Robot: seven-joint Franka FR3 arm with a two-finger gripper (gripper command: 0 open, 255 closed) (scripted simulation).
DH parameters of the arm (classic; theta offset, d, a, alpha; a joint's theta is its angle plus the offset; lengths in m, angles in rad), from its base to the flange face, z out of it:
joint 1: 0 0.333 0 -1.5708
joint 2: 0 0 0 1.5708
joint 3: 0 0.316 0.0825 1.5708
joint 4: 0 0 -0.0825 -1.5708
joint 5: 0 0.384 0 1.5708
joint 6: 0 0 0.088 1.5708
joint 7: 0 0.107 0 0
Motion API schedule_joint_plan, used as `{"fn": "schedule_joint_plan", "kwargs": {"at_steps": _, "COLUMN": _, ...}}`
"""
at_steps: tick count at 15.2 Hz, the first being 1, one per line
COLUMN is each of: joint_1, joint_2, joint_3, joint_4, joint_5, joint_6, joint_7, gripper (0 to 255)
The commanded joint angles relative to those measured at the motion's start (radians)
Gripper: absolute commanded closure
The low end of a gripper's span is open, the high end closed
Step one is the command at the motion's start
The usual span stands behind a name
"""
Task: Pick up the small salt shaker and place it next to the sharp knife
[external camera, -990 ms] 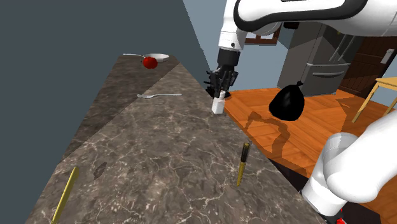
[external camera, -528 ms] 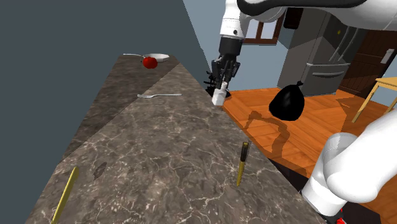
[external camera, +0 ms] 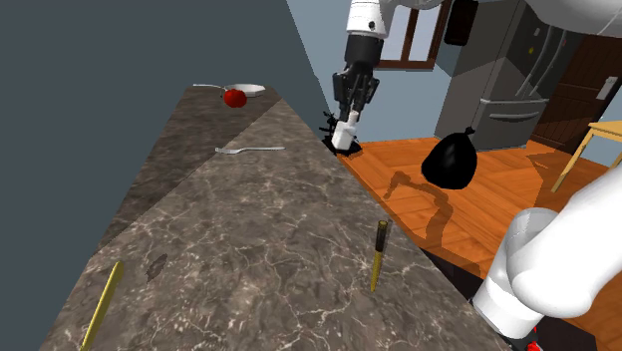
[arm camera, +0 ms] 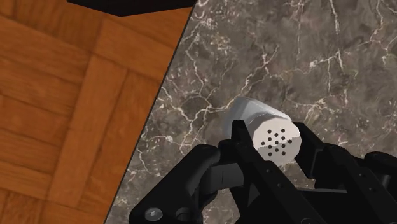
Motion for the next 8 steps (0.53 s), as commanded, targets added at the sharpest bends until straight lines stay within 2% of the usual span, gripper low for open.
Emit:
{"fn": "schedule_joint_plan", "kwargs": {"at_steps": 1, "joint_1": 0.000, "joint_2": 0.009, "joint_3": -0.001, "joint_4": 0.036, "joint_5": 0.000, "joint_6": -0.027, "joint_7": 0.003, "gripper": 255}}
{"fn": "schedule_joint_plan", "kwargs": {"at_steps": 8, "joint_1": 0.001, "joint_2": 0.048, "joint_3": -0.004, "joint_4": 0.164, "joint_5": 0.002, "joint_6": -0.115, "joint_7": 0.012, "gripper": 255}}
